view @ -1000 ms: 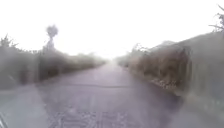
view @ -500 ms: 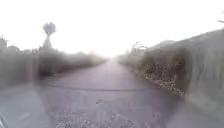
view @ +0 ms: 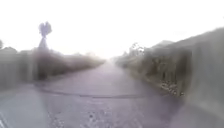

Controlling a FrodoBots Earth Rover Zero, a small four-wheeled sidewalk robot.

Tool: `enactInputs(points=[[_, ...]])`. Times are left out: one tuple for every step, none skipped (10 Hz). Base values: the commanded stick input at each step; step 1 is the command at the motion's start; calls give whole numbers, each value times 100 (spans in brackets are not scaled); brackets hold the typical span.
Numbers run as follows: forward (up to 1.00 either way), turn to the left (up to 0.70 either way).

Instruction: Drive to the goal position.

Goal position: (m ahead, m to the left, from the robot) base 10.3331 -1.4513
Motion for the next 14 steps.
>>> enactInputs(points=[[70, 0], [70, 0], [70, 0], [70, -2], [70, -8], [70, -14], [70, 0], [70, 0], [70, 0], [70, 0], [70, 0], [70, 0], [70, 0], [70, 0]])
